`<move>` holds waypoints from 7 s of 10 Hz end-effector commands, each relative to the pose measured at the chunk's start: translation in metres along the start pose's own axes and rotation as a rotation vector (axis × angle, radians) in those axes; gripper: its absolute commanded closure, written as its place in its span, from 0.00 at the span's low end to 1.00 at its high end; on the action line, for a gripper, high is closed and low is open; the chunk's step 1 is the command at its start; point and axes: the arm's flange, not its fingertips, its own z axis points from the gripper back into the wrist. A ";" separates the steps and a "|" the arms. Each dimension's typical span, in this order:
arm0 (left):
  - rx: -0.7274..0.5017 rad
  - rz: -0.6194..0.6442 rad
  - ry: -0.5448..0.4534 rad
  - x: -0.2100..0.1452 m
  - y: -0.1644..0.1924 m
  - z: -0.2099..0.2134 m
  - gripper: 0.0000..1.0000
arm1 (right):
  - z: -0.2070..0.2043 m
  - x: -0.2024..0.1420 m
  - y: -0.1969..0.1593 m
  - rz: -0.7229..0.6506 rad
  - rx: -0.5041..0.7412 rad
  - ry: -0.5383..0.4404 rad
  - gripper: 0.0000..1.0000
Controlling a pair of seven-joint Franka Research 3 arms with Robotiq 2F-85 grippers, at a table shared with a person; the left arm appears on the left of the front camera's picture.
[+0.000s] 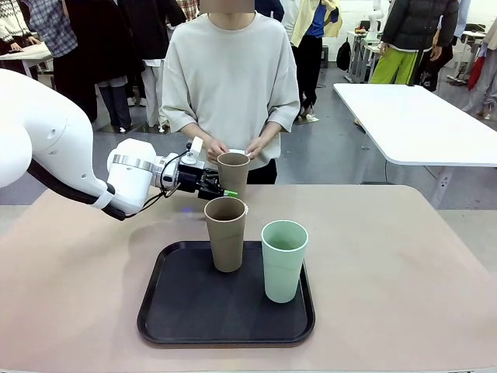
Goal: Place coasters on the table and set cups on them.
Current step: Pick up one Reusable plastic cup and place it on a coaster set by the human, then take one Reusable plastic cup from the Flat Tray and place it on a coaster set by the human.
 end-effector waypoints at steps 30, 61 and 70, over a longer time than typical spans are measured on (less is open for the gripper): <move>0.144 -0.214 0.915 0.156 -0.105 0.104 0.00 | 0.001 0.001 0.000 0.002 0.007 -0.009 0.00; 0.371 1.042 0.762 0.235 -0.250 0.204 0.00 | 0.000 0.000 0.000 0.000 -0.001 0.002 0.00; 0.248 1.161 0.060 0.096 -0.312 0.458 0.00 | 0.000 0.000 0.000 0.000 -0.001 0.002 0.00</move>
